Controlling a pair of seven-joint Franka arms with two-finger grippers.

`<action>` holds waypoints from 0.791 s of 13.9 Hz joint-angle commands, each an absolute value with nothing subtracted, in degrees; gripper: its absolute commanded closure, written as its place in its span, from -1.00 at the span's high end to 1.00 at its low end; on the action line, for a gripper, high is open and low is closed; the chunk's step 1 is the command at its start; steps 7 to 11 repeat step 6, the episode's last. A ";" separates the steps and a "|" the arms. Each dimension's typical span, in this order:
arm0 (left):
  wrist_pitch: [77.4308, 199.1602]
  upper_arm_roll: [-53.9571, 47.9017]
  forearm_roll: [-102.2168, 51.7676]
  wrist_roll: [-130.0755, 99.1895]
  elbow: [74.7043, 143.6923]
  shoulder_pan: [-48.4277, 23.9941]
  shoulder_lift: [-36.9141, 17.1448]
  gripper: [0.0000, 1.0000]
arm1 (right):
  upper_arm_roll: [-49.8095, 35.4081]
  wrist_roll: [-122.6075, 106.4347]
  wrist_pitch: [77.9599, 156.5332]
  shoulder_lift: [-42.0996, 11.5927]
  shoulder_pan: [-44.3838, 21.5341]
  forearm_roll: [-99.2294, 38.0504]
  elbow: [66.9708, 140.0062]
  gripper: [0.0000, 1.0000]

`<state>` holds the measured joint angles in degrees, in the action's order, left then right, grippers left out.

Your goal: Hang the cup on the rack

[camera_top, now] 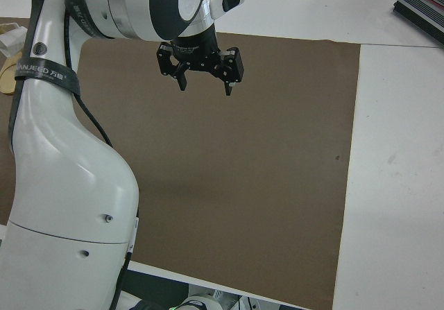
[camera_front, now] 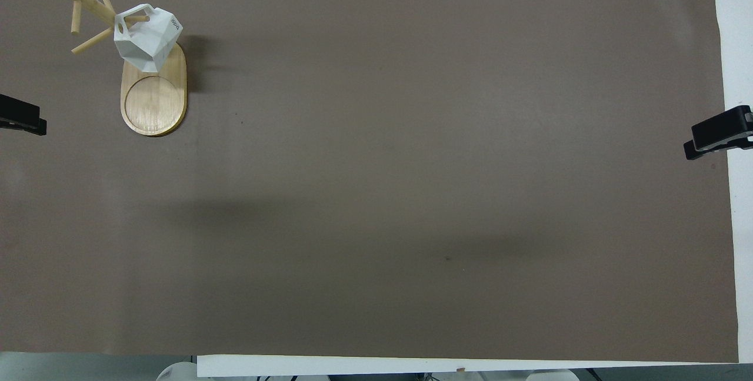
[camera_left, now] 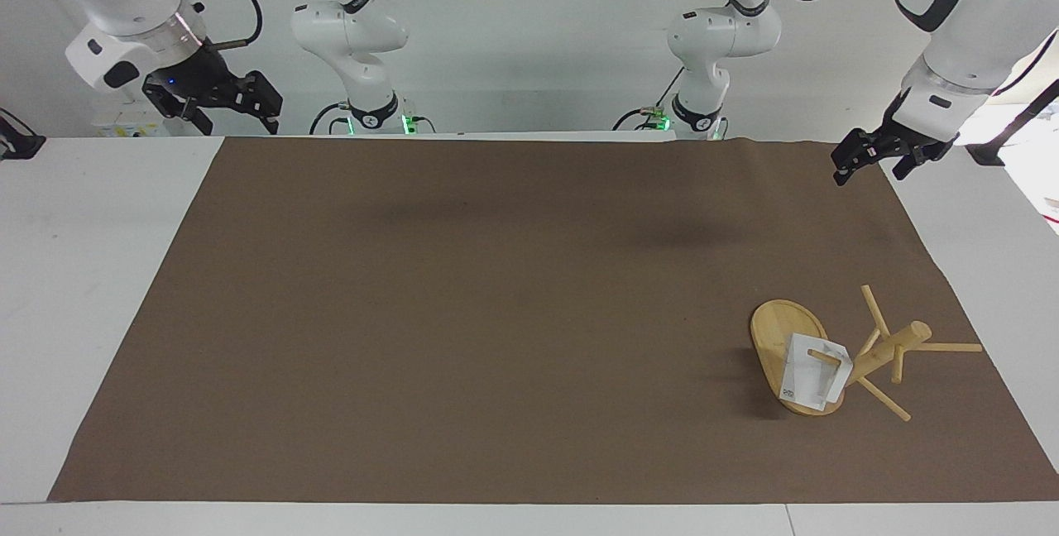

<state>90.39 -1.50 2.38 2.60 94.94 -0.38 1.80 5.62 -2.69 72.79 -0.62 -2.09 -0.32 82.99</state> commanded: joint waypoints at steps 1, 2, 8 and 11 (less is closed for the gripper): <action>84.83 -1.76 1.84 4.31 88.17 -0.70 -1.75 1.00 | 5.63 -1.76 73.21 -0.35 -2.20 -0.62 82.97 1.00; 84.03 -1.76 1.85 4.31 87.02 -0.79 -2.19 1.00 | 5.63 -1.76 73.21 -0.35 -2.20 -0.62 82.97 1.00; 82.44 -1.93 1.05 4.31 85.08 -0.79 -3.51 1.00 | 5.63 -1.85 73.21 -0.26 -2.20 -0.62 82.97 1.00; 82.44 -1.93 1.05 4.31 85.08 -0.79 -3.51 1.00 | 5.63 -1.85 73.21 -0.26 -2.20 -0.62 82.97 1.00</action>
